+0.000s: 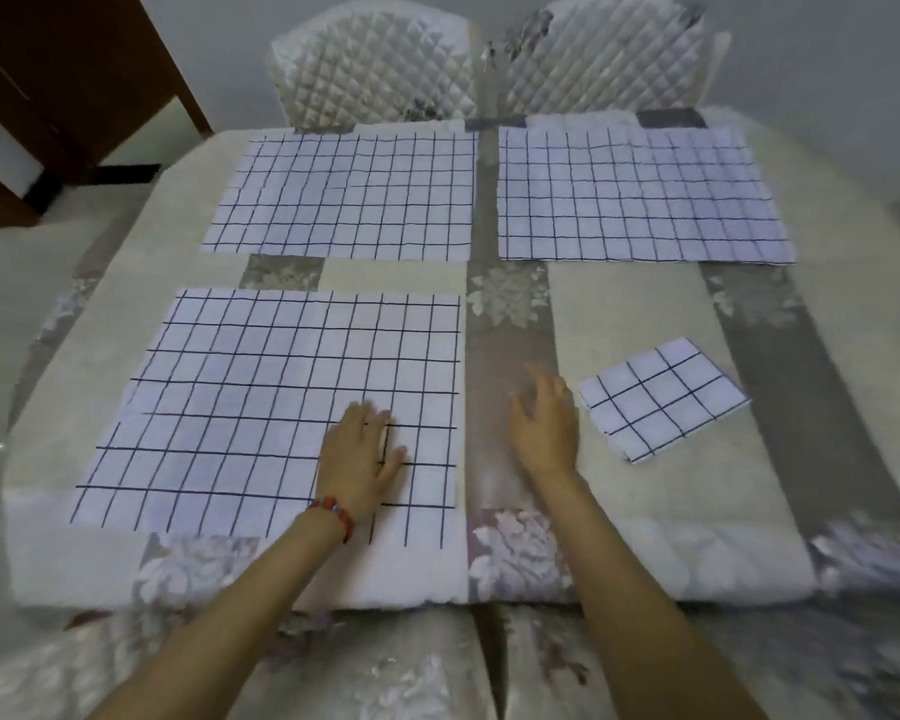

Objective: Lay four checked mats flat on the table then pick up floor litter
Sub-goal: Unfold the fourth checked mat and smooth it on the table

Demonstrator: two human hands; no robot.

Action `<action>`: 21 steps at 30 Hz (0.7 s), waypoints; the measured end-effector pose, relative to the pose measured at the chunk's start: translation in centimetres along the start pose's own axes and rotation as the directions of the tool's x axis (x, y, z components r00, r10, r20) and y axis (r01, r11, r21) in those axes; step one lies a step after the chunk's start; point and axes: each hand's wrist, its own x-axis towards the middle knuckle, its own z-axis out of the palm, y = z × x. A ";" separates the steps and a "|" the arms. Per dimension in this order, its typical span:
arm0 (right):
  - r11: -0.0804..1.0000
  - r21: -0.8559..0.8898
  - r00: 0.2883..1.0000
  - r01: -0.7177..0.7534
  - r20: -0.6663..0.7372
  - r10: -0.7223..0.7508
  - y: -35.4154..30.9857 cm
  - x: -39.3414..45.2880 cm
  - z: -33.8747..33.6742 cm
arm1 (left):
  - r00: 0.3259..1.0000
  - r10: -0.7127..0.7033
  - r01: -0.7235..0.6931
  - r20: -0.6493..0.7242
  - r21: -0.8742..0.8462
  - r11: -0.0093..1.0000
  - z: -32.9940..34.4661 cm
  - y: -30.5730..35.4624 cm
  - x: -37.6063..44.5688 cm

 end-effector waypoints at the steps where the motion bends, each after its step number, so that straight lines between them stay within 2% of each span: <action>1: 1.000 -0.007 0.999 -0.020 -0.051 0.020 1.5 0.8 -2.4 | 0.998 0.060 -0.060 -0.002 -0.006 0.998 0.8 2.6 0.2; 4: 0.992 -0.065 0.977 -0.104 -0.192 0.090 6.2 2.4 -8.6 | 0.985 0.169 -0.169 0.016 -0.027 0.985 3.0 9.7 1.4; 9: 0.934 -0.194 0.936 -0.301 -0.248 0.250 13.0 3.9 -15.5 | 0.980 0.197 -0.196 0.027 -0.046 0.980 5.8 18.0 4.5; 12: 0.906 -0.252 0.931 -0.339 -0.226 0.286 15.3 4.8 -17.2 | 0.988 0.123 -0.120 0.089 -0.032 0.992 7.0 21.3 7.4; 15: 0.912 -0.237 0.937 -0.333 -0.188 0.294 16.2 5.4 -17.5 | 0.982 0.090 -0.084 0.163 -0.044 0.996 8.1 23.7 9.5; 17: 0.926 -0.181 0.935 -0.332 -0.192 0.297 16.4 5.8 -17.4 | 0.982 0.056 -0.036 0.181 -0.110 0.993 8.7 24.9 10.1; 21: 0.919 -0.037 0.912 -0.393 -0.148 0.384 16.1 6.3 -17.1 | 0.973 -0.088 0.156 0.215 -0.321 0.934 9.3 25.8 9.8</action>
